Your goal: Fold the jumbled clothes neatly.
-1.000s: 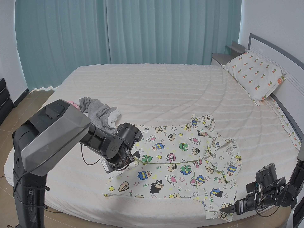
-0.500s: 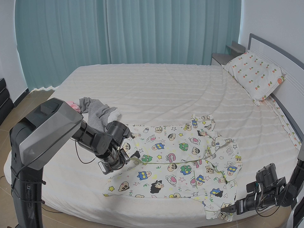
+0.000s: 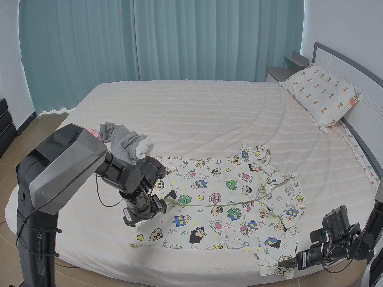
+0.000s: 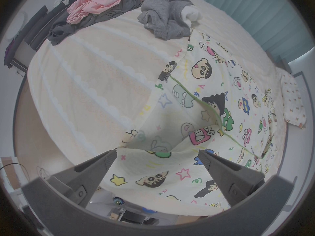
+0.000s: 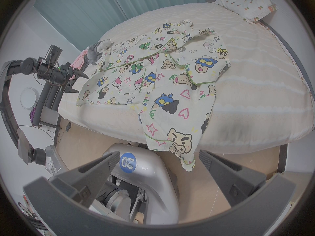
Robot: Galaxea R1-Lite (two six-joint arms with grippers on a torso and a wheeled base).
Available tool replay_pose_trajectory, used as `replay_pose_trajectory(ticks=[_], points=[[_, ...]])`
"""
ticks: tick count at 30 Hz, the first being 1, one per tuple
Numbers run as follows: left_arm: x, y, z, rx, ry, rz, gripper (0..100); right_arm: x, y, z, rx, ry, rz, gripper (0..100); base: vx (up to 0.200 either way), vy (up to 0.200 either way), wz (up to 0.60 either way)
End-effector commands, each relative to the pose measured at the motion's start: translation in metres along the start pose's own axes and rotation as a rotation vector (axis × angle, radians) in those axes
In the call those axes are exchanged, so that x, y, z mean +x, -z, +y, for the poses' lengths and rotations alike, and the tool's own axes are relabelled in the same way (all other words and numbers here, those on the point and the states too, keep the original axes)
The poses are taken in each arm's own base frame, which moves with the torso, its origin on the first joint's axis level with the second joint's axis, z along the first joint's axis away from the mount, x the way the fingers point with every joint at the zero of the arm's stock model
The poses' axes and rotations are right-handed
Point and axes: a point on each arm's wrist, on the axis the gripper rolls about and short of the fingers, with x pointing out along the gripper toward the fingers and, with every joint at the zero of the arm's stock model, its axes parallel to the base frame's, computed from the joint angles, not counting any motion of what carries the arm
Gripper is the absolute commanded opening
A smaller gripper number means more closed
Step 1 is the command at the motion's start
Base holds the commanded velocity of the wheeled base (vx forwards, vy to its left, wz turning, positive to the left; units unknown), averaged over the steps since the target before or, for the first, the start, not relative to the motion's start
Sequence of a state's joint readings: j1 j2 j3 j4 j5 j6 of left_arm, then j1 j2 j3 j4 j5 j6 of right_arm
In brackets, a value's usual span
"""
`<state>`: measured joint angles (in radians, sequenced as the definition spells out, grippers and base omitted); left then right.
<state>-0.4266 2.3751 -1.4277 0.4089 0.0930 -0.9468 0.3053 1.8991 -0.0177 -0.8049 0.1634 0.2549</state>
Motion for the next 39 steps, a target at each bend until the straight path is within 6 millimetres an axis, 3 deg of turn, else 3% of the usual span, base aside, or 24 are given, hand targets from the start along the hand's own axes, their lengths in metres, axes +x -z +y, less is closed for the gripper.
replay_pose_trajectory(ticks=[1,12,18,23,30,39], points=[[0.013,-0.001,-0.011,0.027,-0.060,0.010,100,-0.001,0.004,-0.001,0.002,0.003,0.014,100,0.000,0.000,0.00],[0.029,0.013,-0.013,0.165,-0.176,-0.041,100,-0.002,0.004,-0.001,0.001,0.003,0.009,100,0.000,0.000,0.00],[0.032,0.004,-0.010,0.132,-0.190,-0.078,100,-0.003,0.004,-0.001,0.002,0.003,0.014,100,0.000,0.000,0.00],[0.031,-0.019,0.009,0.066,-0.209,-0.071,100,-0.004,0.004,0.000,0.001,0.002,0.009,100,0.000,0.000,0.00],[0.029,-0.020,0.011,0.066,-0.211,-0.073,100,-0.004,0.004,0.000,0.001,0.002,0.009,100,0.000,0.000,0.00],[0.033,0.000,0.004,0.132,-0.222,-0.046,100,-0.004,0.004,-0.001,0.002,0.002,0.007,100,0.000,0.000,0.00]])
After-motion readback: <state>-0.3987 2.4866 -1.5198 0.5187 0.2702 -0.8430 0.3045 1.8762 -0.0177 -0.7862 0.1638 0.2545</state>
